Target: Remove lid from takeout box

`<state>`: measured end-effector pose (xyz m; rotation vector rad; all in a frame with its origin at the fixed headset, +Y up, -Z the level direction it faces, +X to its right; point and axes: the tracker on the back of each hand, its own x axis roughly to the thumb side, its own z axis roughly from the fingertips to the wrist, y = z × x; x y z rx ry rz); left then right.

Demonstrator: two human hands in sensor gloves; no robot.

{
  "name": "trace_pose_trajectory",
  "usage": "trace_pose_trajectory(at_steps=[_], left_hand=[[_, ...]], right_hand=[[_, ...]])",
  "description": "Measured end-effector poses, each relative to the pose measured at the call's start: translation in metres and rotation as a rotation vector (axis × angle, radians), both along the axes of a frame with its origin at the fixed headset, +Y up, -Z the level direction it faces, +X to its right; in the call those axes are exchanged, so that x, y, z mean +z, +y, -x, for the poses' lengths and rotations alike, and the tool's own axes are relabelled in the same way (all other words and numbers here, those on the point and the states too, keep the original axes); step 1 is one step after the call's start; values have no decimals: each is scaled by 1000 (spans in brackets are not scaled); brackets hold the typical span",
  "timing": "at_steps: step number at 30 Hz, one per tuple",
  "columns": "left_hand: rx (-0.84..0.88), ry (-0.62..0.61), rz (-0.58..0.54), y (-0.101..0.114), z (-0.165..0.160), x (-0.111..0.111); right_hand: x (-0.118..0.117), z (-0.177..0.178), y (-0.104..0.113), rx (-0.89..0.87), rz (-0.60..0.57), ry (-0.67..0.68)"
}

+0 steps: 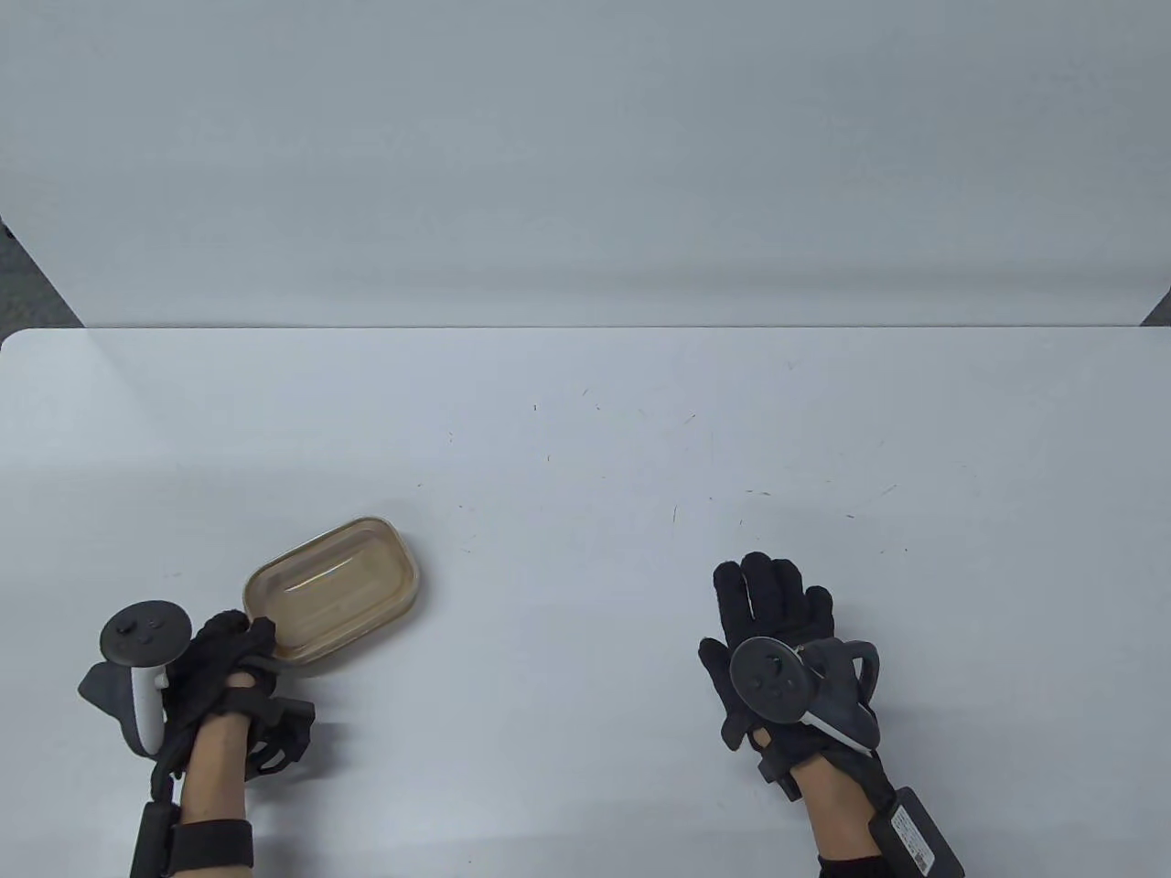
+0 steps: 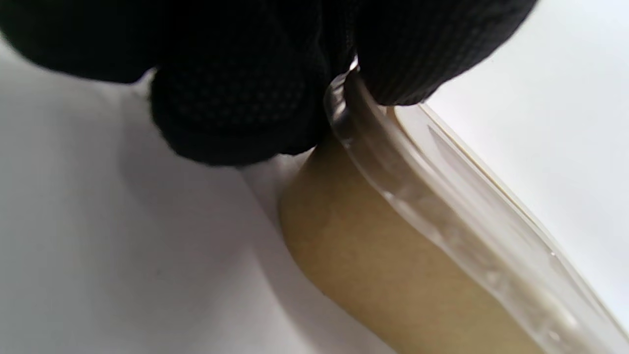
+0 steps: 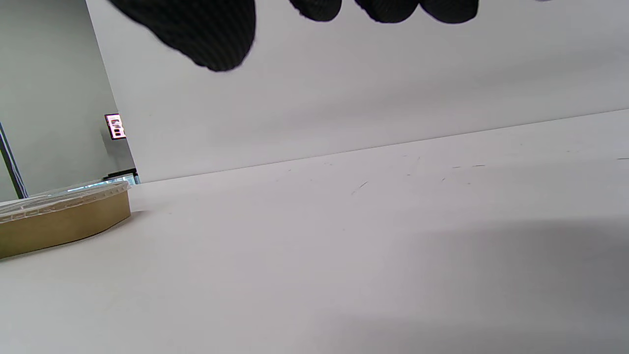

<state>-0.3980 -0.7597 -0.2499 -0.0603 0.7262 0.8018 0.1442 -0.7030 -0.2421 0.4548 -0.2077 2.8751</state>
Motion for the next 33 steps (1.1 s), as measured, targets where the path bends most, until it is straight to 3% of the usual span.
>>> trace_pose_trajectory(at_steps=[5,8,12,22,33], left_hand=[[142,-26,-161,7,-6,-1],[234,-73,-259,16,-28,-3],[267,-190,-308,21,-68,-6],[213,-470,-208,-5,-186,-6],[150,-510,-157,-21,-205,1]], right_hand=[[0,-1,3,-24,-7,-6],[-1,-1,5,-45,-10,-6],[-1,0,5,-51,-13,-2],[-2,1,4,-56,-4,-1],[-2,3,3,-50,1,2]])
